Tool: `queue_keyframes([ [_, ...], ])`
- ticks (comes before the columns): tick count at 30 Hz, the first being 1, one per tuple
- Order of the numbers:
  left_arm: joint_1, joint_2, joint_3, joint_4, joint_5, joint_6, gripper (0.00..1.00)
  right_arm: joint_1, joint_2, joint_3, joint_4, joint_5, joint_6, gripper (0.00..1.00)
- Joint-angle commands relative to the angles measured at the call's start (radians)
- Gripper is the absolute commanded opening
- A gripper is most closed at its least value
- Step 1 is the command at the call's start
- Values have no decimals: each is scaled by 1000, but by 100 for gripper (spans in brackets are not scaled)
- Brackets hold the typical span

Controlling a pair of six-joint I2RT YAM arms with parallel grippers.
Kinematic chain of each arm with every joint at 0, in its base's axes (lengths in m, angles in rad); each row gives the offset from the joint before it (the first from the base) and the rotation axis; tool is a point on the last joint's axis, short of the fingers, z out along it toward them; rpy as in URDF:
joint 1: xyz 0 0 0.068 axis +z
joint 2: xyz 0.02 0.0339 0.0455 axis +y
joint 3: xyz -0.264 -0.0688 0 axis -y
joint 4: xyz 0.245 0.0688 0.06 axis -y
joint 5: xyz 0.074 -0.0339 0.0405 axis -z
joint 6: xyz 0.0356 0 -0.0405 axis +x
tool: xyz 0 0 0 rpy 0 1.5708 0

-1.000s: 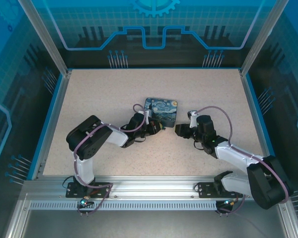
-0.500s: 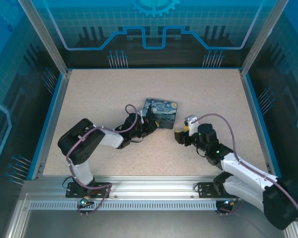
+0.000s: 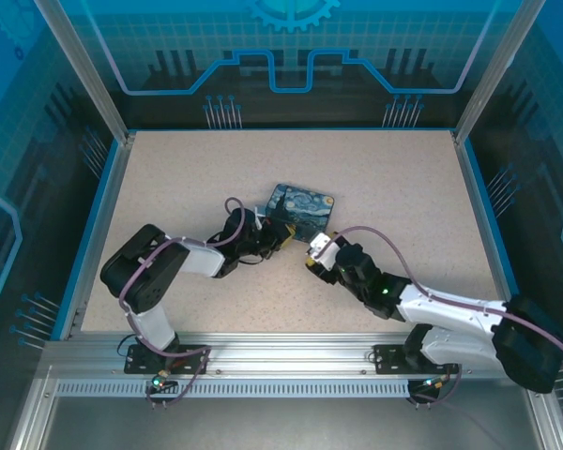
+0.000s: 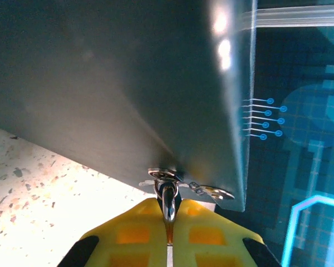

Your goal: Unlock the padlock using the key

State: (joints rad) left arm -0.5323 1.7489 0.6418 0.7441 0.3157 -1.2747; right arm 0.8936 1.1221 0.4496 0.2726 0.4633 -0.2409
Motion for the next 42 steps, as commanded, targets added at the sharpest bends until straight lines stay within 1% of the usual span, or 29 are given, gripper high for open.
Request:
queue_keyframes([
  [1,27,-45,-6,30,76,-35,0,14,52,63,57,76,-226,65],
  [5,43,-43,-2,46,106,-56,0,16,142,95,85,71,-346,65],
  [7,46,-48,1,35,111,-52,0,16,191,116,105,63,-381,65],
  [12,57,-48,6,25,120,-51,0,16,312,165,151,51,-445,65],
  [18,59,-49,0,33,122,-56,0,15,394,190,195,49,-482,63],
  [27,61,-48,-9,47,125,-63,0,-19,457,220,224,28,-479,54],
  [35,68,-50,-17,66,130,-72,0,-50,490,243,210,5,-472,35],
  [37,69,-51,-19,68,130,-75,0,-51,496,247,201,8,-477,32],
  [42,72,-52,-20,76,131,-81,0,-54,513,246,188,15,-480,30],
])
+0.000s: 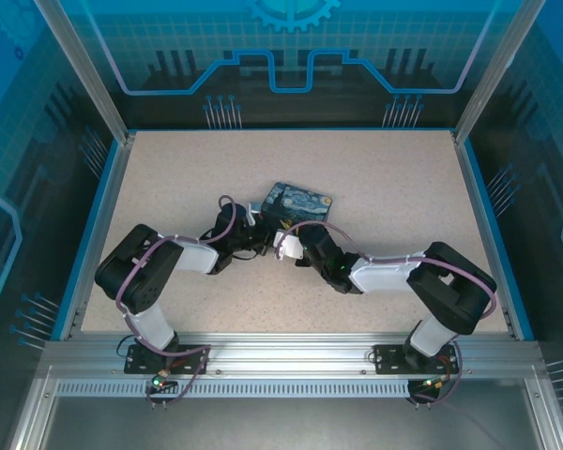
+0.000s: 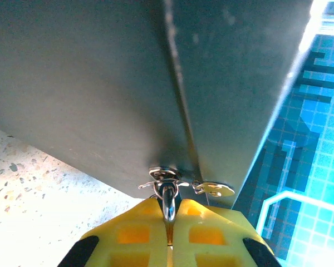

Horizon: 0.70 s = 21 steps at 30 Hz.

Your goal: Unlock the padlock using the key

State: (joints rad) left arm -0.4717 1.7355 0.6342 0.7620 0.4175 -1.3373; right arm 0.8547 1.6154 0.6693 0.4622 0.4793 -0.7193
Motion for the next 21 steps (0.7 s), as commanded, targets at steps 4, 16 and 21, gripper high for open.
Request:
queue_keyframes([
  [4,12,-42,-10,53,30,-16,0,-20,32,28,9,9,-2,29],
  [16,12,-38,-18,66,34,-20,0,-36,38,50,1,1,8,6],
  [21,14,-25,-21,79,34,-25,0,-34,31,53,-25,-2,25,0],
])
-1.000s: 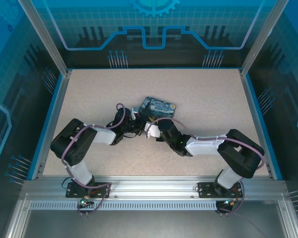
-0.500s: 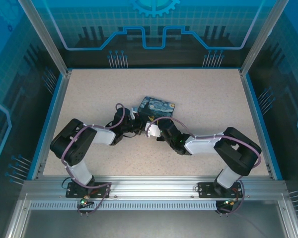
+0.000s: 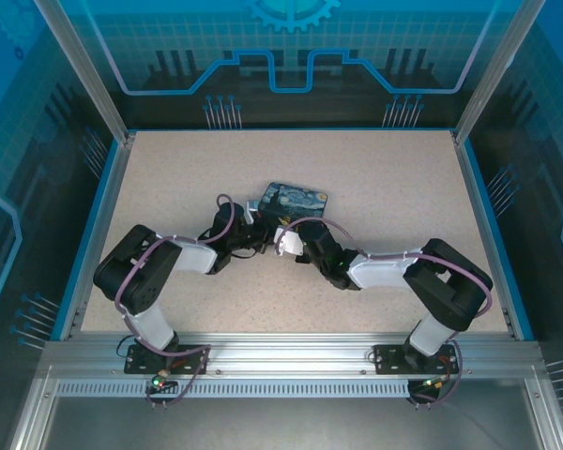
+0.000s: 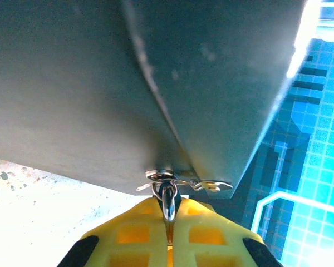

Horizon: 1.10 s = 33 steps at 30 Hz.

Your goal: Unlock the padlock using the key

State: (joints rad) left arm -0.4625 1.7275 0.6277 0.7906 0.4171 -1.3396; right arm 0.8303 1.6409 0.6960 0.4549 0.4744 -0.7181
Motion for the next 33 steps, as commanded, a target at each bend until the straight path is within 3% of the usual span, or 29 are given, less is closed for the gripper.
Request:
queue_keyframes([
  [1,4,-12,-14,54,35,-23,0,-8,4,27,-27,3,28,0],
  [3,4,-1,-15,65,34,-28,3,-1,2,24,-38,4,37,0],
  [6,3,16,-17,69,30,-25,22,9,12,23,-56,14,48,0],
  [12,2,39,-20,67,14,-14,43,21,63,36,-74,43,61,0],
  [22,-5,70,-40,69,-14,-12,47,29,61,58,-116,39,89,0],
  [33,-46,149,-31,147,-14,-61,35,40,40,54,-134,29,114,0],
])
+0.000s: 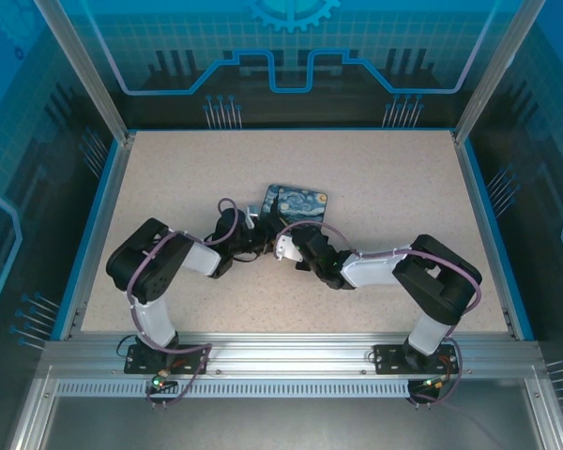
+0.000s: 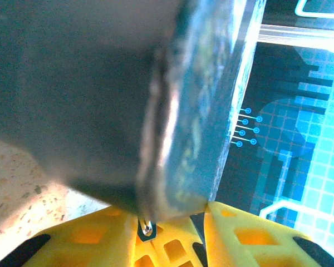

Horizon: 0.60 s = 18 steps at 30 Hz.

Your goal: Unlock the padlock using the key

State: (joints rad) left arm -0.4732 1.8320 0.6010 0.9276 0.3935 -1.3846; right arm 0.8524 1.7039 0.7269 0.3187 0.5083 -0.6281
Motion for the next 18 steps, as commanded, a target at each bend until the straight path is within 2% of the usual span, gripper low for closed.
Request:
queue_keyframes([
  [1,-42,51,-1,17,10,-23,34,18,-26,22,2,-8,26,0],
  [10,-56,-2,-51,-31,-56,-9,39,8,-41,23,-1,-27,37,0],
  [18,-55,-44,-67,-59,-63,-11,37,4,-40,38,-30,-45,45,0],
])
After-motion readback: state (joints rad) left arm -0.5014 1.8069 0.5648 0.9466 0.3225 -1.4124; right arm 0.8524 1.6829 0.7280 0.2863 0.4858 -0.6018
